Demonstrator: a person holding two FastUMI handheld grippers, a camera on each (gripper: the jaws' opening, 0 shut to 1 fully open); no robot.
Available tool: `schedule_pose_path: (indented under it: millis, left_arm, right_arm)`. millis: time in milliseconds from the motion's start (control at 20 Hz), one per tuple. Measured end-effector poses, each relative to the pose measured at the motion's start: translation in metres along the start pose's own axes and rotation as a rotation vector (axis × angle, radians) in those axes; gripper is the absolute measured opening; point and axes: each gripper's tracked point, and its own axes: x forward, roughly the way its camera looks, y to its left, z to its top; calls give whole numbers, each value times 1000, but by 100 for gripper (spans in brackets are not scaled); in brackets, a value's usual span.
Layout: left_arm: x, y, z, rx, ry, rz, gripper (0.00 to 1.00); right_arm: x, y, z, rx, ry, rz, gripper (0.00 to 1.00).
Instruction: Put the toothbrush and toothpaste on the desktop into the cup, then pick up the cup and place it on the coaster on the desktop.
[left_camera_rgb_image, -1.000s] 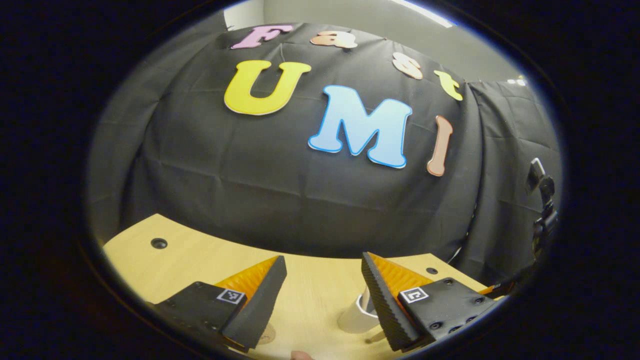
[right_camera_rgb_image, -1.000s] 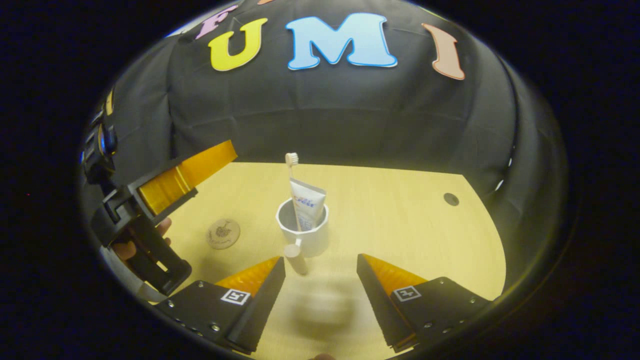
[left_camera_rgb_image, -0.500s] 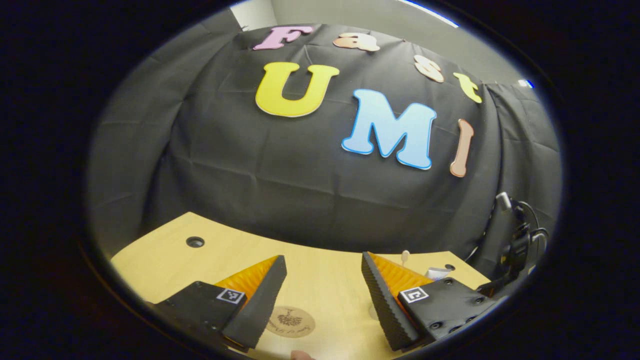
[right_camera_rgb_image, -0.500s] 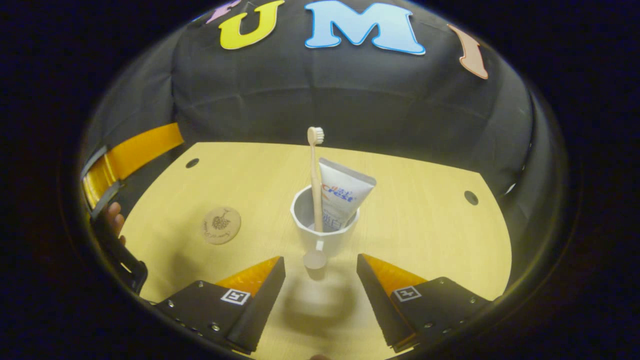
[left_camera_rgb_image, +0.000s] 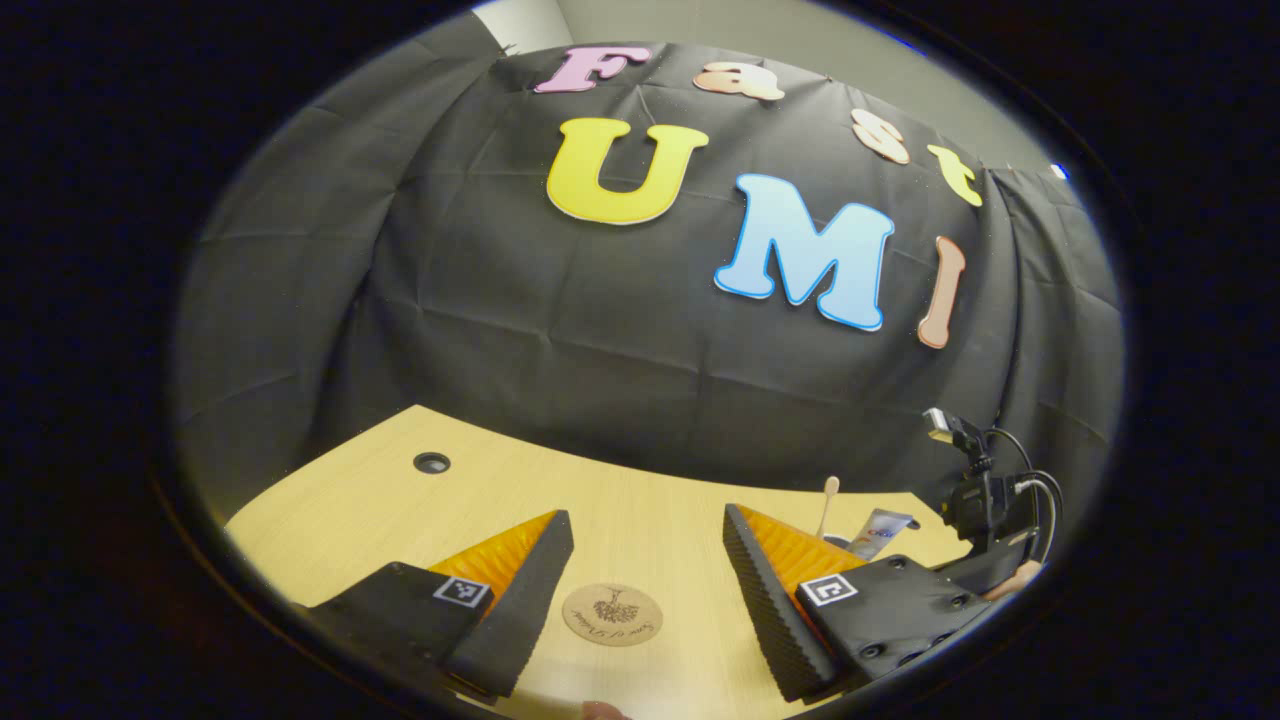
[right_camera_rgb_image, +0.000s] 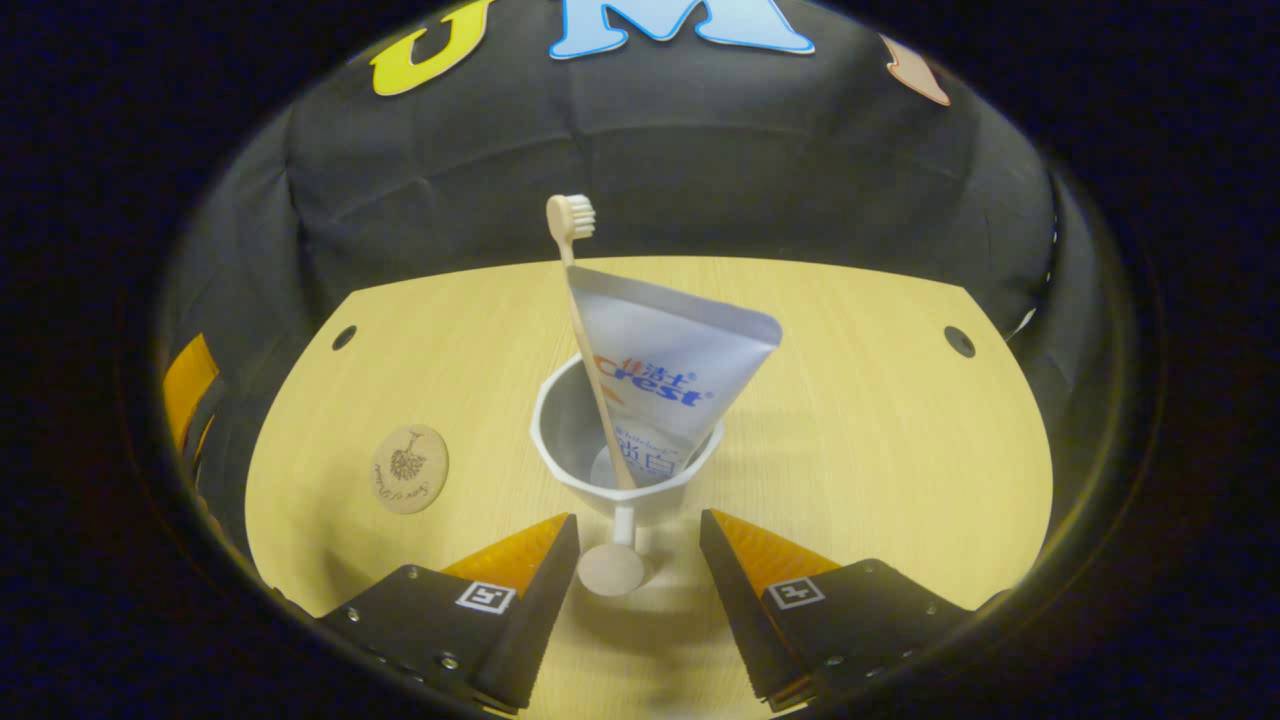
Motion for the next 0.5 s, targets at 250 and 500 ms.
schedule_pose_path:
  millis: [250,500]
  left_arm:
    - [-2,-4,-6,-11,20,-10,96]
    - [-4,-1,-11,-2,32,-8,96]
  right_arm:
    - [12,3,-4,37,82,-5,55]
    - [14,-4,-6,25,98,-48,27]
